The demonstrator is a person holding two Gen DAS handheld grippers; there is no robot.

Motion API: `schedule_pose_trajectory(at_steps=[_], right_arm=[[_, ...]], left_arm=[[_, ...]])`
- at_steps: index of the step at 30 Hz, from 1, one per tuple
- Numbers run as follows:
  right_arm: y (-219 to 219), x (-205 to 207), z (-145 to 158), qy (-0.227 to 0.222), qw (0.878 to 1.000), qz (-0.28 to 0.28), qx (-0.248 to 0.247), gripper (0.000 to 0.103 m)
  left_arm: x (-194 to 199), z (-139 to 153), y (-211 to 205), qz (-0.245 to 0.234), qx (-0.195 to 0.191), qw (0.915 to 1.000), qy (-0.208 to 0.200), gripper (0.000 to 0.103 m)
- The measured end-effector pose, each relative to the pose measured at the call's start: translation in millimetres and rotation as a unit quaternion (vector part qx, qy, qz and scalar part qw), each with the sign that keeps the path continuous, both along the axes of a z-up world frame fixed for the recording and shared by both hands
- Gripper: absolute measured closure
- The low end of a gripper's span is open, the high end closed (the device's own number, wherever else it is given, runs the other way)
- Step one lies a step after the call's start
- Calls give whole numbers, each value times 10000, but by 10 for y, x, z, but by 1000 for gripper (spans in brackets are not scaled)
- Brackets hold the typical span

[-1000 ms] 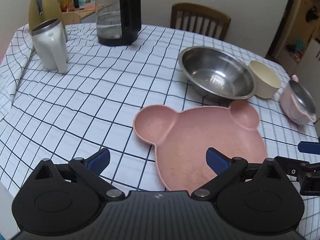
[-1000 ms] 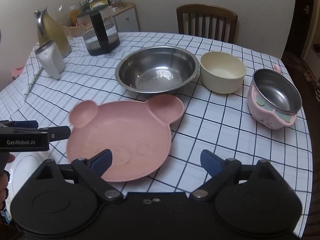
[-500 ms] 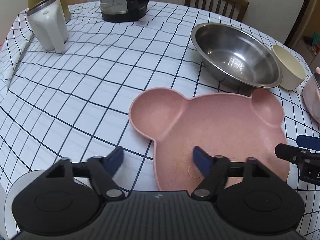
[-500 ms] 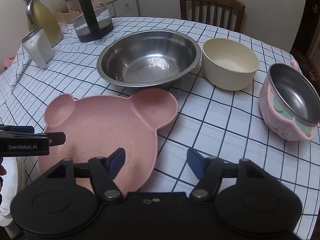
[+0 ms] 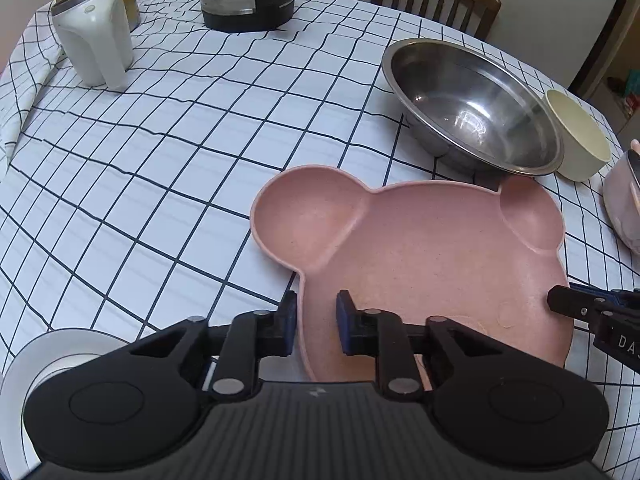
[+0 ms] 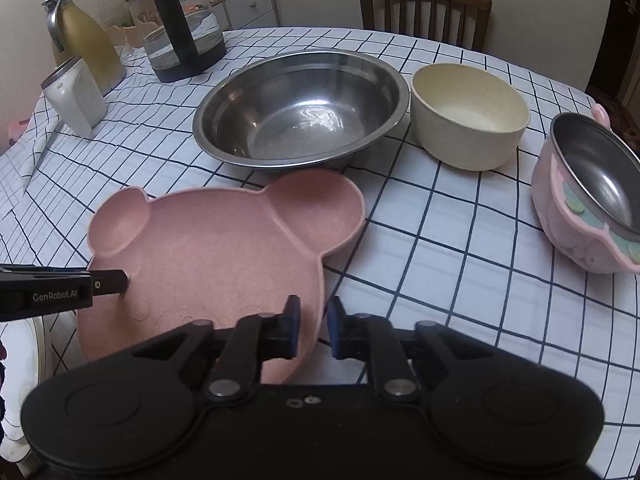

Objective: Organize plates and bowls
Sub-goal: 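Close both grippers on the rim of the pink bear plate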

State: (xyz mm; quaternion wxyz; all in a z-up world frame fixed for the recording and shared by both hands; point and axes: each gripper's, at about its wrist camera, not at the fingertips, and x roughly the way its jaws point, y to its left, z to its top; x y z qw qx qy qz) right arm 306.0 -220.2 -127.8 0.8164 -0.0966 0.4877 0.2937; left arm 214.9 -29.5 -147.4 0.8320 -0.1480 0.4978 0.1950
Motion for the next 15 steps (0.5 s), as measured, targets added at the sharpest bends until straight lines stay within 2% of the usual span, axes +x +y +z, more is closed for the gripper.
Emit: schedule_pose_trajectory(at_steps=[3,9,15], right_arm=[[-12,-26,13,-12,9999,-102,-18,95],[-84,-160,71,38,9995,-293,96,96],[-143,-379,297,-71,9984,-498,249,96]], left_arm=[[-15,-1,8,-94,4,10000,-13,85],[-89,69,29,-280,-9,9996,-87,88],[-242,226,98,-511,-107,9983,-241,88]])
